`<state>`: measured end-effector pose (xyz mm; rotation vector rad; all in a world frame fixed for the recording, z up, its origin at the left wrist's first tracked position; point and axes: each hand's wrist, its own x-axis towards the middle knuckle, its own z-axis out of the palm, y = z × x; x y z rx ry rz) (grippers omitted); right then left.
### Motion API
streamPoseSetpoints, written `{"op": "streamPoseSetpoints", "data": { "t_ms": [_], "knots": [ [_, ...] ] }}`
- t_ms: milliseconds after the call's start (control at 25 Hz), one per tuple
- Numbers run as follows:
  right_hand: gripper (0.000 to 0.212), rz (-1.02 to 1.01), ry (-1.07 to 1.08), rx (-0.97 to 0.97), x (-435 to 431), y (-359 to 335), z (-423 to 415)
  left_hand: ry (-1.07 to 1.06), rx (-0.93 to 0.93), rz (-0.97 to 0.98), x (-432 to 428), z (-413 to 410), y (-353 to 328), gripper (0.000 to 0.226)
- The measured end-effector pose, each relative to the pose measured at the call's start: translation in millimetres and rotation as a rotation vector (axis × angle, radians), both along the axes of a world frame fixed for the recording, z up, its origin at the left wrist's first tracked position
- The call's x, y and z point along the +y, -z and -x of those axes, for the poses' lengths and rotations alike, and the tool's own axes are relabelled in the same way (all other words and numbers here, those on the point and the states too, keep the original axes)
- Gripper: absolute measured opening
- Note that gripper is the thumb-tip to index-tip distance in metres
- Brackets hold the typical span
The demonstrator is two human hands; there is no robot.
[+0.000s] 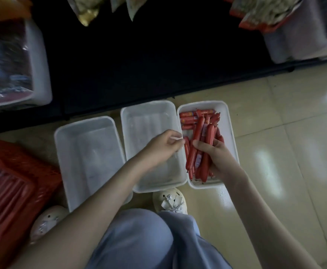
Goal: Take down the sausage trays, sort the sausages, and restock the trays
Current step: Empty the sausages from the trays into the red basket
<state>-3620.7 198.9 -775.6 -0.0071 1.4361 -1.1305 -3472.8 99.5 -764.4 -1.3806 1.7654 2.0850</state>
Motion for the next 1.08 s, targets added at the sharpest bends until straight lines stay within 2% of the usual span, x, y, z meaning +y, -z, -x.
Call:
{"op": "streamPoseSetpoints", "data": {
  "t_ms": [120,280,480,680,920,1080],
  "knots": [
    [0.019,0.134,-0.113,-0.022,-20,-74,-41,-0.107,0.179,-0.188,6,-21,-63,0.035],
    [0.021,0.191,-0.232,0.026,-41,-152,-96,-0.251,0.337,-0.149,3,-84,-125,0.038],
    [0.024,0.233,-0.426,0.034,-50,-215,-182,-0.461,0.461,-0.126,13,-180,-181,0.026],
    [0.024,0.281,-0.564,-0.007,-49,-238,-264,-0.531,0.450,-0.007,32,-265,-208,0.046],
    [0.026,0.326,-0.689,-0.102,-52,-247,-341,-0.693,0.453,0.039,57,-346,-230,0.046],
    [0.037,0.365,-0.797,-0.110,-57,-254,-386,-0.850,0.497,0.041,71,-389,-241,0.047]
  ]
}}
